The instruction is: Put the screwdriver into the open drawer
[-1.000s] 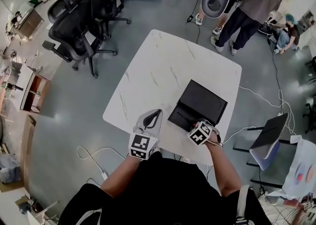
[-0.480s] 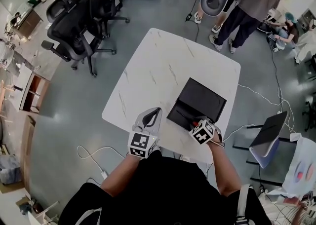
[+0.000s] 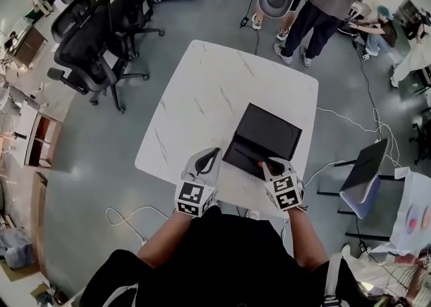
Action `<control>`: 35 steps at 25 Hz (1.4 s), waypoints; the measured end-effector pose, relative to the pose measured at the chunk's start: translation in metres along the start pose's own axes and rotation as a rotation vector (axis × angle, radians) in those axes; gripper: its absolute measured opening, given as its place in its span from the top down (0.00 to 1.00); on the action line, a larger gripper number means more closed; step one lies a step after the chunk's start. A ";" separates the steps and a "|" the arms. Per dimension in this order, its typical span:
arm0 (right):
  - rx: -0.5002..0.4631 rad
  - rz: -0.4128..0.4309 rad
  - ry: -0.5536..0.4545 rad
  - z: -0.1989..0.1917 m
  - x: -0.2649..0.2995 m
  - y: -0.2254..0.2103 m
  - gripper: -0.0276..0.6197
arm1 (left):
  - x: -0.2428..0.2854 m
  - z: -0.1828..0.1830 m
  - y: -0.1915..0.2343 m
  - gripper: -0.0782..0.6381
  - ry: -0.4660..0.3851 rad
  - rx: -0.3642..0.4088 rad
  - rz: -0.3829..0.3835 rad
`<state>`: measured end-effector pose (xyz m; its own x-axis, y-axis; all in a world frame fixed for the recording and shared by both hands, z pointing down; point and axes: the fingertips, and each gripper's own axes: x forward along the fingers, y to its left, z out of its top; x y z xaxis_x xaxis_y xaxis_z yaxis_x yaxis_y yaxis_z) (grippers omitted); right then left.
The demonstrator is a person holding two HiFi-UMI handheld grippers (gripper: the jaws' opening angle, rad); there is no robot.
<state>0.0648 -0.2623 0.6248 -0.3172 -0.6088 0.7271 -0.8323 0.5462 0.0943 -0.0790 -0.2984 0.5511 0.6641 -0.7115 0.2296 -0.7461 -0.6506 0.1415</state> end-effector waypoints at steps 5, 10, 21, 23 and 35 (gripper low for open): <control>0.179 -0.144 -0.301 0.034 -0.047 -0.021 0.94 | 0.002 0.004 -0.014 0.88 0.002 0.023 -0.073; 0.142 -0.264 -0.495 0.055 -0.088 -0.034 0.94 | 0.008 0.009 -0.027 0.88 0.009 0.065 -0.115; 0.098 -0.345 -0.700 0.074 -0.169 -0.073 0.95 | 0.026 0.049 -0.078 0.88 -0.068 0.046 -0.114; 0.084 -0.333 -0.718 0.076 -0.178 -0.073 0.95 | 0.026 0.053 -0.083 0.88 -0.077 0.051 -0.104; 0.092 -0.295 -0.767 0.066 -0.200 -0.085 0.95 | 0.026 0.060 -0.113 0.88 -0.086 0.097 -0.066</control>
<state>0.1696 -0.2246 0.4265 -0.2741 -0.9616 0.0122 -0.9533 0.2734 0.1285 0.0255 -0.2594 0.4830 0.7165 -0.6835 0.1392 -0.6950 -0.7166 0.0589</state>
